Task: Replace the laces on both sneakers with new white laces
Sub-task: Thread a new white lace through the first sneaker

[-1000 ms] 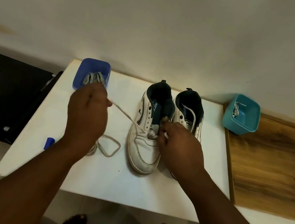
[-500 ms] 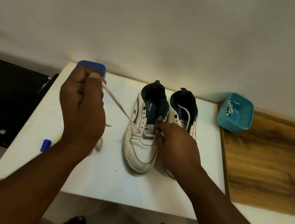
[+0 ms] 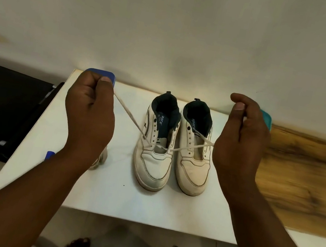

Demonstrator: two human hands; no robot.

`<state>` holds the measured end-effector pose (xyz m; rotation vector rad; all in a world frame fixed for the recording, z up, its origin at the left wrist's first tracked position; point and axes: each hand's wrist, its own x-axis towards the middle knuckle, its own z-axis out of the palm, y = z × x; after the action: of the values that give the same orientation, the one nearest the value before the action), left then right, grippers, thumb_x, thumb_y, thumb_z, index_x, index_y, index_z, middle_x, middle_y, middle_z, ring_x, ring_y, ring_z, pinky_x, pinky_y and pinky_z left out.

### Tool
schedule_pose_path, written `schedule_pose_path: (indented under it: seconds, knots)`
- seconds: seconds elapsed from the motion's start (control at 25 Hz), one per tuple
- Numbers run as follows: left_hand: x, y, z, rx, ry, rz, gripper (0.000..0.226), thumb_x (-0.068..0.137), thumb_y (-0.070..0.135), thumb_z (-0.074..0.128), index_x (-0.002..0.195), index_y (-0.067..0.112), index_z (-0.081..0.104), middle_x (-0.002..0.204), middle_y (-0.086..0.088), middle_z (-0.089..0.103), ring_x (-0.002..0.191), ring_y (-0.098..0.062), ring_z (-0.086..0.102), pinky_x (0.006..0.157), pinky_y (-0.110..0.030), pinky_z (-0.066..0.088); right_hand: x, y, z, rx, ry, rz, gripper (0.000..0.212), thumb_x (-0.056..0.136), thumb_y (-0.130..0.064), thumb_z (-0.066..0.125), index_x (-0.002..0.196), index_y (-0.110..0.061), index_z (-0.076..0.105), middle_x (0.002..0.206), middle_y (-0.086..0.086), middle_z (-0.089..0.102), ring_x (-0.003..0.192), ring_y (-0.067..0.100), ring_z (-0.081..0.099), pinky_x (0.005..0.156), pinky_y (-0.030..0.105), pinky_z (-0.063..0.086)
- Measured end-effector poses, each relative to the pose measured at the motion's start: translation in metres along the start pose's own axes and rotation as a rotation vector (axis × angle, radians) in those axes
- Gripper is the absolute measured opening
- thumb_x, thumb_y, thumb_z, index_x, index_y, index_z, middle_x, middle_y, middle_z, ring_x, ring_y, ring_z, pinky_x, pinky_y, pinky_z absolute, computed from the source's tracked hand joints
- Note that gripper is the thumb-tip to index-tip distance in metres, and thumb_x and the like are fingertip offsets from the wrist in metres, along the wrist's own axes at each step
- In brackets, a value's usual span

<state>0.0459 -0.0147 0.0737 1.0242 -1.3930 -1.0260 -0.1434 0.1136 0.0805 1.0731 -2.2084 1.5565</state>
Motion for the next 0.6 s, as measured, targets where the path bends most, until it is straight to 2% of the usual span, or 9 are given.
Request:
schedule_pose_path:
  seconds: [0.08, 0.16, 0.24, 0.32, 0.36, 0.4, 0.48, 0.52, 0.6]
  knots:
    - [0.003, -0.002, 0.000, -0.027, 0.045, -0.049, 0.027, 0.103, 0.014, 0.043, 0.078, 0.018, 0.054, 0.066, 0.010, 0.050, 0.056, -0.002, 0.044, 0.057, -0.012, 0.037, 0.004, -0.002, -0.002, -0.006, 0.023, -0.021, 0.030, 0.110, -0.021, 0.041, 0.121, -0.010, 0.067, 0.079, -0.019, 0.055, 0.068, -0.003, 0.053, 0.064, 0.011, 0.035]
    - [0.009, -0.003, -0.004, -0.116, 0.156, -0.167, 0.030, 0.103, 0.018, 0.042, 0.076, 0.027, 0.051, 0.068, 0.012, 0.053, 0.057, -0.002, 0.047, 0.059, -0.017, 0.040, 0.007, 0.004, -0.007, -0.136, -0.003, -0.053, 0.031, 0.111, -0.026, 0.038, 0.122, -0.014, 0.065, 0.076, -0.012, 0.054, 0.065, 0.002, 0.051, 0.061, 0.021, 0.038]
    - [0.012, -0.010, -0.008, -0.096, 0.148, -0.218, 0.025, 0.103, 0.026, 0.044, 0.080, 0.026, 0.054, 0.074, 0.007, 0.057, 0.060, -0.003, 0.050, 0.060, -0.020, 0.041, 0.007, 0.013, -0.008, -0.348, -0.224, -0.074, 0.030, 0.110, -0.034, 0.037, 0.123, -0.022, 0.061, 0.079, -0.003, 0.062, 0.070, 0.016, 0.060, 0.060, 0.032, 0.046]
    - [0.003, -0.023, -0.006, 0.270, -0.131, -0.155, 0.017, 0.100, 0.039, 0.051, 0.100, 0.023, 0.057, 0.089, -0.001, 0.063, 0.075, -0.007, 0.059, 0.067, -0.023, 0.045, -0.004, 0.019, -0.002, -0.531, -0.618, -0.034, 0.029, 0.106, -0.042, 0.047, 0.130, -0.031, 0.060, 0.099, 0.001, 0.071, 0.086, 0.024, 0.068, 0.070, 0.034, 0.053]
    - [-0.006, -0.033, -0.004, 0.579, -0.319, -0.104, 0.032, 0.095, 0.047, 0.055, 0.118, 0.025, 0.052, 0.108, -0.003, 0.064, 0.095, -0.016, 0.063, 0.079, -0.030, 0.049, -0.014, 0.019, 0.003, -0.606, -0.802, -0.025, 0.031, 0.102, -0.044, 0.054, 0.131, -0.033, 0.060, 0.111, 0.000, 0.071, 0.096, 0.024, 0.068, 0.076, 0.033, 0.053]
    - [-0.015, -0.041, -0.002, 0.864, -0.495, -0.070, 0.056, 0.091, 0.054, 0.059, 0.138, 0.028, 0.041, 0.131, -0.006, 0.057, 0.120, -0.025, 0.056, 0.097, -0.042, 0.045, -0.025, 0.021, 0.010, -0.682, -0.932, -0.048, 0.033, 0.099, -0.047, 0.059, 0.129, -0.033, 0.063, 0.118, 0.000, 0.068, 0.102, 0.023, 0.067, 0.080, 0.033, 0.053]
    - [-0.028, -0.054, 0.003, 1.174, -0.678, -0.045, 0.090, 0.088, 0.060, 0.060, 0.157, 0.034, 0.009, 0.161, -0.006, 0.027, 0.150, -0.032, 0.022, 0.116, -0.059, 0.021, -0.039, 0.024, 0.022, -0.795, -1.030, -0.119, 0.036, 0.095, -0.051, 0.061, 0.122, -0.028, 0.068, 0.119, 0.003, 0.063, 0.106, 0.026, 0.062, 0.086, 0.037, 0.053]
    - [-0.032, -0.056, 0.006, 1.216, -0.714, 0.003, 0.091, 0.089, 0.061, 0.060, 0.157, 0.038, 0.005, 0.164, -0.003, 0.020, 0.153, -0.031, 0.011, 0.118, -0.061, 0.013, -0.041, 0.025, 0.026, -0.809, -1.028, -0.142, 0.036, 0.095, -0.051, 0.061, 0.120, -0.027, 0.070, 0.118, 0.005, 0.062, 0.109, 0.028, 0.059, 0.088, 0.038, 0.051]
    - [-0.034, -0.059, 0.011, 1.202, -0.749, 0.142, 0.072, 0.091, 0.061, 0.057, 0.152, 0.044, 0.023, 0.163, 0.003, 0.026, 0.154, -0.027, 0.010, 0.119, -0.061, 0.008, -0.041, 0.026, 0.031, -0.767, -0.999, -0.159, 0.033, 0.097, -0.049, 0.055, 0.117, -0.029, 0.073, 0.117, 0.005, 0.062, 0.113, 0.032, 0.055, 0.091, 0.040, 0.046]
